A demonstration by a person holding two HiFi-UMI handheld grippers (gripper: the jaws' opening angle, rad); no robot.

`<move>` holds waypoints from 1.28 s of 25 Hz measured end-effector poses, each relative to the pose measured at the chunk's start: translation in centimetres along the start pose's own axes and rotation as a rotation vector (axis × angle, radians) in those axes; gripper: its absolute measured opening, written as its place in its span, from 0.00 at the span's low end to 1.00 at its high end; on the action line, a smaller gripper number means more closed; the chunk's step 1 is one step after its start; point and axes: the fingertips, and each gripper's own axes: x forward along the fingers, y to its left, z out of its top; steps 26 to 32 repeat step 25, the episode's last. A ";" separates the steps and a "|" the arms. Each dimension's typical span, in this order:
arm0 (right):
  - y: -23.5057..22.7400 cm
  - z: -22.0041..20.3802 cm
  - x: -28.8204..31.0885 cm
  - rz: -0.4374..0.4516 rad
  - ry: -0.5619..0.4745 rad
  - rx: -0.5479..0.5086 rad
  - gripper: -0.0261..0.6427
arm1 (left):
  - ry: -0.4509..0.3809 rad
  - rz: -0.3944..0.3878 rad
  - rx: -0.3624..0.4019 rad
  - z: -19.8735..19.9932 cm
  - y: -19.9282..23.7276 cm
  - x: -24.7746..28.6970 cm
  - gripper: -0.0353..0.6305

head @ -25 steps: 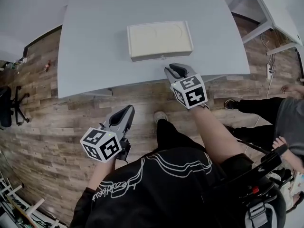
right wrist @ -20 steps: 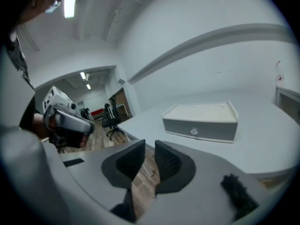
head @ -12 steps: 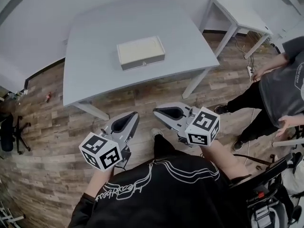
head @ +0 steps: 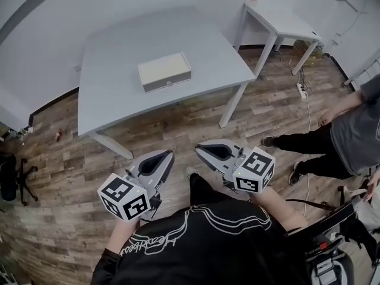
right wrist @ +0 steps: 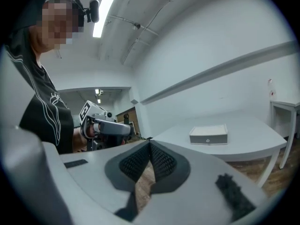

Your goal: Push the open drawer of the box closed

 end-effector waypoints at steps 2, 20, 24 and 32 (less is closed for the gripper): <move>0.1 0.0 -0.2 -0.002 -0.008 0.004 0.05 | 0.009 0.005 0.017 -0.2 -0.4 -0.2 0.06; 0.8 0.0 1.7 0.069 -0.001 0.014 0.05 | 0.005 0.048 0.020 -0.8 0.5 -0.3 0.06; 0.8 0.1 1.0 0.057 -0.005 0.020 0.05 | 0.000 0.050 0.014 -1.1 0.3 0.4 0.06; 0.8 0.0 0.8 0.054 -0.005 0.024 0.05 | -0.003 0.051 0.010 -1.1 0.1 0.5 0.06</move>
